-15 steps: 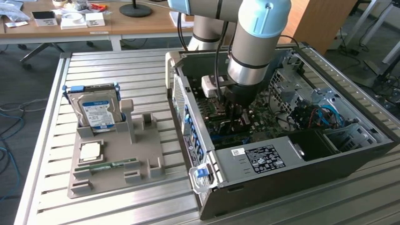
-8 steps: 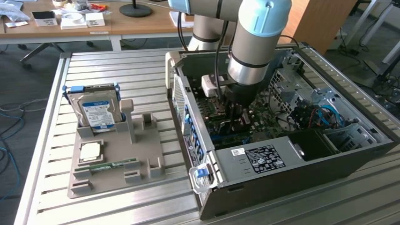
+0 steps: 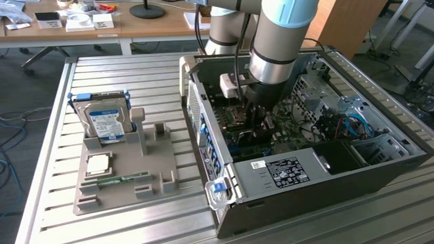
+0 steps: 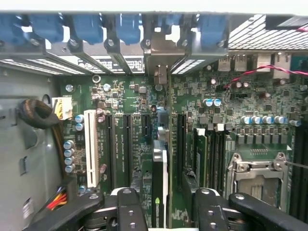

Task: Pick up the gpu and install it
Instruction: 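Insert the gpu into the slot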

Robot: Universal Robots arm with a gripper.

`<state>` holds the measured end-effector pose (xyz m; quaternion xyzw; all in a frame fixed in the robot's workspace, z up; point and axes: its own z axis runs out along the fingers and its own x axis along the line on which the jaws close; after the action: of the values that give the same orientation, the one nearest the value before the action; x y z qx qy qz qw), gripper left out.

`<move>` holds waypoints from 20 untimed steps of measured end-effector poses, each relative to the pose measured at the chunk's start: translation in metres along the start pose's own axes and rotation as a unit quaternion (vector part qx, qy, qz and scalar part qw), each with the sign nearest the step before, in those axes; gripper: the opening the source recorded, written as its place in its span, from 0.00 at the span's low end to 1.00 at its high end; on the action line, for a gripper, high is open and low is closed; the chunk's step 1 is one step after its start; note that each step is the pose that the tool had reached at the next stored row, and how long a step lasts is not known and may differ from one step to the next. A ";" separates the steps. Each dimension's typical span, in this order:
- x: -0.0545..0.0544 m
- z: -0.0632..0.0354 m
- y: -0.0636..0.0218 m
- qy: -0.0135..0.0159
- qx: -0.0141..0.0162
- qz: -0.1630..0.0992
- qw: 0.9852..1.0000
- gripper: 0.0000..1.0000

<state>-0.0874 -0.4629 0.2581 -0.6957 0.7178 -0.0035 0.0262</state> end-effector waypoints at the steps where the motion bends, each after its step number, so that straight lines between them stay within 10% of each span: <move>1: 0.000 -0.0023 -0.0001 0.000 0.000 0.000 1.000 0.46; 20: -0.001 -0.0448 -0.0019 0.002 0.000 0.000 1.000 0.46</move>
<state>-0.0874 -0.4629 0.3030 -0.6958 0.7178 -0.0051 0.0245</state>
